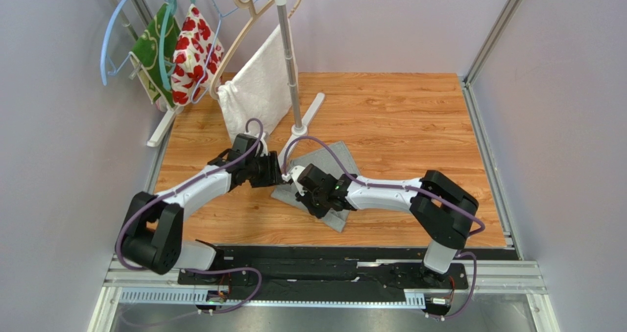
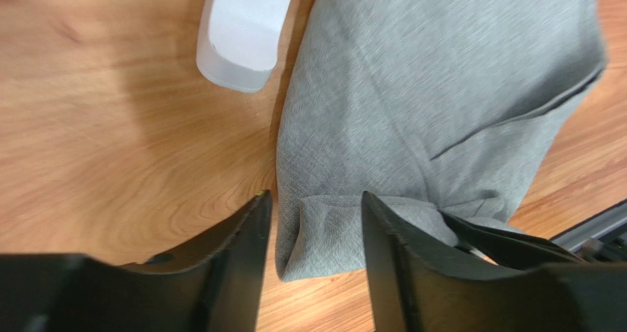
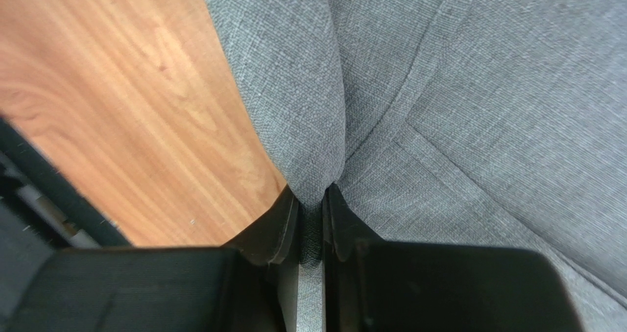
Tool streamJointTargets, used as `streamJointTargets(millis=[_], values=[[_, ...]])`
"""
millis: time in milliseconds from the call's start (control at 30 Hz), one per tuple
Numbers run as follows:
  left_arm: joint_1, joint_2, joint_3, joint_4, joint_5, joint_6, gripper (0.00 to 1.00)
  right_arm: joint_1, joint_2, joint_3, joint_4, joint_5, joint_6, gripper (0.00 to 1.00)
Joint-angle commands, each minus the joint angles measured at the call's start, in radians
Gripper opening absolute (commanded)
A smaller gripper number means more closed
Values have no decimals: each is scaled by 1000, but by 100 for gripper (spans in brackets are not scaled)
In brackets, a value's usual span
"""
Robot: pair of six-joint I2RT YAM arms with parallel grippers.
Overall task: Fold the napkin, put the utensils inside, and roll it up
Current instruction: Roll the napkin with the utensil
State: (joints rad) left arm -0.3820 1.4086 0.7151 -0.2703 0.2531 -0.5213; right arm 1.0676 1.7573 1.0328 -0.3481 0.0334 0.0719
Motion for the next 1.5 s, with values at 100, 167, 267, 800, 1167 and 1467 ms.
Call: streamJointTargets(millis=[100,167,267,800,1167,1467], values=[[3,-219,-43,-57,-161,-16,62,-64,-15,-86,-108,-475,54,7],[3,-255,-75,-14,-149,-19,62,-98,2,-80,-100,-577,55,6],[3,-322,-146,54,-76,-6,62,-147,39,-57,-92,-682,58,5],[-40,-485,-339,264,52,7,61,-350,274,96,-158,-899,75,4],[-61,-413,-358,365,71,-5,55,-397,364,134,-152,-922,104,3],[-81,-346,-376,399,86,-22,43,-413,395,144,-143,-920,129,3]])
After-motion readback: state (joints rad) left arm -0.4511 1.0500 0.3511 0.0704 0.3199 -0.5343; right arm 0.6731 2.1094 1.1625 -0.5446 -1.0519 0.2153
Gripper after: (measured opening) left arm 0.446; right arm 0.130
